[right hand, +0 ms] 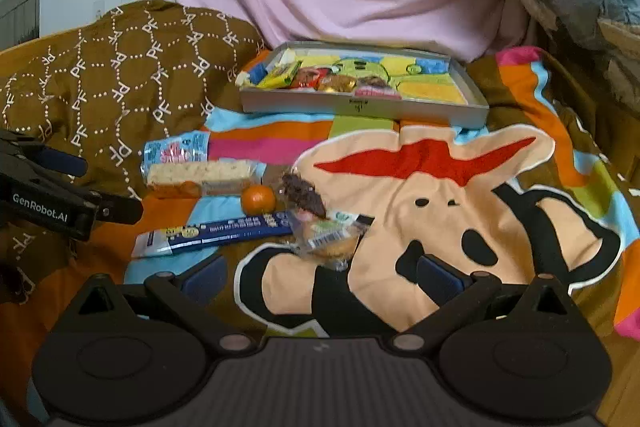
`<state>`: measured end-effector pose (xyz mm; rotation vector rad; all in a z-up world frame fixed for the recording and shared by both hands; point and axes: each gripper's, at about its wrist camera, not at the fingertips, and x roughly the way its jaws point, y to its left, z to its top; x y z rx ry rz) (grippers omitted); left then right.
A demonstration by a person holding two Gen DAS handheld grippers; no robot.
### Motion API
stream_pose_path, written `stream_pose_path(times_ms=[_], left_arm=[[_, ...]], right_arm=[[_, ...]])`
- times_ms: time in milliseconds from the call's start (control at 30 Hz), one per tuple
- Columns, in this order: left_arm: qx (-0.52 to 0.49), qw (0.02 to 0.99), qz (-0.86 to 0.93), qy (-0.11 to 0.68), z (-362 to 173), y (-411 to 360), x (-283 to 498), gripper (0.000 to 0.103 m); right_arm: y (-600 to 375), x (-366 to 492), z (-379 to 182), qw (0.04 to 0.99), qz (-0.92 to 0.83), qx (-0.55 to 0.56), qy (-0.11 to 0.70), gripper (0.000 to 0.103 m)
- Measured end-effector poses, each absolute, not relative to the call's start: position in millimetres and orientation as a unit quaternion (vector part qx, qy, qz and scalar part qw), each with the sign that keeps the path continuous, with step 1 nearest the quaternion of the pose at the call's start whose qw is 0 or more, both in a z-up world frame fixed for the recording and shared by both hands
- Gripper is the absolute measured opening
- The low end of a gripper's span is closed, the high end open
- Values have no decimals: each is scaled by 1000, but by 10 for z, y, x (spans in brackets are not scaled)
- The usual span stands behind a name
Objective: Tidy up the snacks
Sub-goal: 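Lift both tools away from the tray back toward the snacks, then grasp the blue milk-powder stick with the left tool while the right tool grasps the dried meat strip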
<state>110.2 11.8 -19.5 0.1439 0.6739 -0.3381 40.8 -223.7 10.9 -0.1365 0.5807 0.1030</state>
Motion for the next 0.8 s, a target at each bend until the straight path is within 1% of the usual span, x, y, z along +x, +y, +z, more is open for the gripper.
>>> stream_pose_path(times_ms=[300,533,800], left_arm=[[77,915,-177,355,-314,28,1166,102],[98,907,-191,363,-397,-61,1255,102],[98,903,-200,368,-465,-93,1411,102]], right_arm=[[-2258,446,23,948,47,-62,308,103],[-2278,511,-11,945,41,-60,318,103],[-2290,617,-56,942,34,-61,329,103]])
